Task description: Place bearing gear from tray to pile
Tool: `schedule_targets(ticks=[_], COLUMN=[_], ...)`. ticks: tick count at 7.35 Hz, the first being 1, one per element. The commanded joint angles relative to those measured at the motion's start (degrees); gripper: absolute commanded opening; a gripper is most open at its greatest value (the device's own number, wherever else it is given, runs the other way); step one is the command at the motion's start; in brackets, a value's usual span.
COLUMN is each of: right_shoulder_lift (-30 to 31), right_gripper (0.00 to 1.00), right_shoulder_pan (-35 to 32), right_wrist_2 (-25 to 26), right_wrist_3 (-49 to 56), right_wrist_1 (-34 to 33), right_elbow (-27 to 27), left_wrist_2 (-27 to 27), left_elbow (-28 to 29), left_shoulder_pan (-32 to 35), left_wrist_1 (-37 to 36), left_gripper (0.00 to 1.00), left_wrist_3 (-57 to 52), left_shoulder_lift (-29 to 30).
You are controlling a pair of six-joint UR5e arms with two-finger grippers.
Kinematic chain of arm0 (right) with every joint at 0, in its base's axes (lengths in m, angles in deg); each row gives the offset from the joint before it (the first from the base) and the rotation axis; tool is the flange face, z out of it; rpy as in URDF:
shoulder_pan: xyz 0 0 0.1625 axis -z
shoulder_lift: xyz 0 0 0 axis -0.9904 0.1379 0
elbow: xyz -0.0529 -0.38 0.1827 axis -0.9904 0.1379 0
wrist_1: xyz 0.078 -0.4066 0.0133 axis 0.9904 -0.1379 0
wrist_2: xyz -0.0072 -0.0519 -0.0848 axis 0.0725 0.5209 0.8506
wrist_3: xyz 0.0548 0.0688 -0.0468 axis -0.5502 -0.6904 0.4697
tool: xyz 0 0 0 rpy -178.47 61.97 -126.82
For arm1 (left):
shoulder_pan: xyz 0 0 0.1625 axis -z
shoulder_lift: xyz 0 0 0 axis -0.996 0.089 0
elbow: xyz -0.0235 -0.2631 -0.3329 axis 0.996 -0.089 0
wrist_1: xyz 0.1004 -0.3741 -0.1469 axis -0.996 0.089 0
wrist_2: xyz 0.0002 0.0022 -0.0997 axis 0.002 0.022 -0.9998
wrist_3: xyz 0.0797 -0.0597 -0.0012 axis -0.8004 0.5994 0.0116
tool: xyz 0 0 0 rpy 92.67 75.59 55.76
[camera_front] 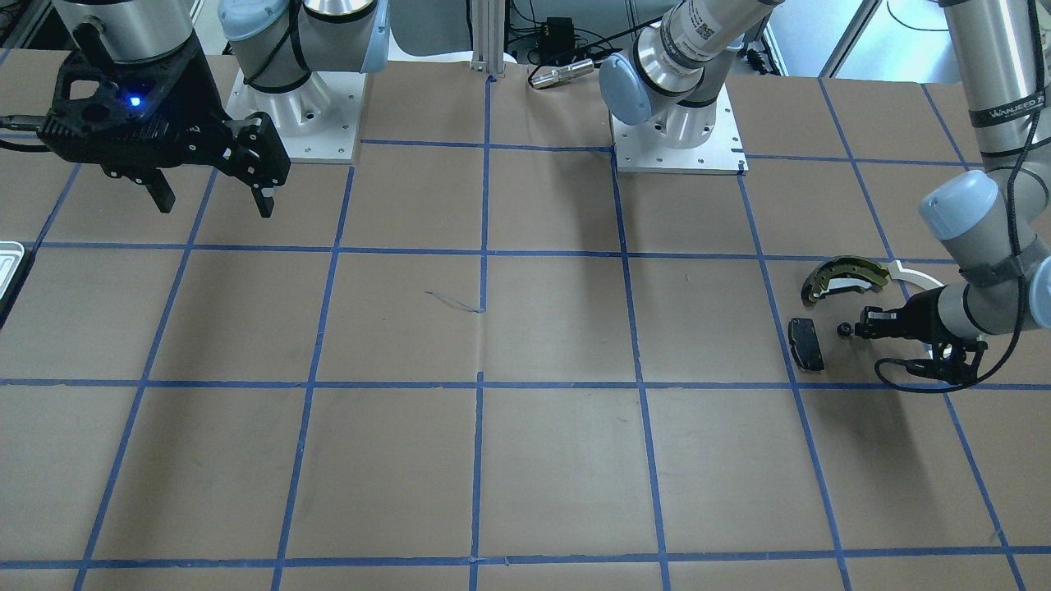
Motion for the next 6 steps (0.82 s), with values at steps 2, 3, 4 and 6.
schedule_targets(ticks=[2,3,4,6], right_shoulder_lift=[0.0,0.0,0.0,0.0], right_gripper=[1.00,1.00,1.00,1.00], right_shoulder_pan=[0.0,0.0,0.0,-0.1], right_wrist_2=[-0.1,-0.1,-0.1,-0.2], right_wrist_3=[0.0,0.1,0.0,0.0], right_wrist_1=[0.0,0.0,0.0,0.0], right_elbow=[-0.1,-0.1,0.0,-0.1], left_wrist_2=[0.4,0.5,0.3,-1.7], left_elbow=[0.0,0.8,1.6,10.4], left_shoulder_pan=[-0.1,0.0,0.3,2.7], left_wrist_1=[0.2,0.9,2.6,15.7], left_gripper=[0.69,0.71,0.71,0.77], left_wrist_3=[0.2,0.3,0.7,6.4], left_shoulder_lift=[-0.1,-0.9,-2.2,-4.1])
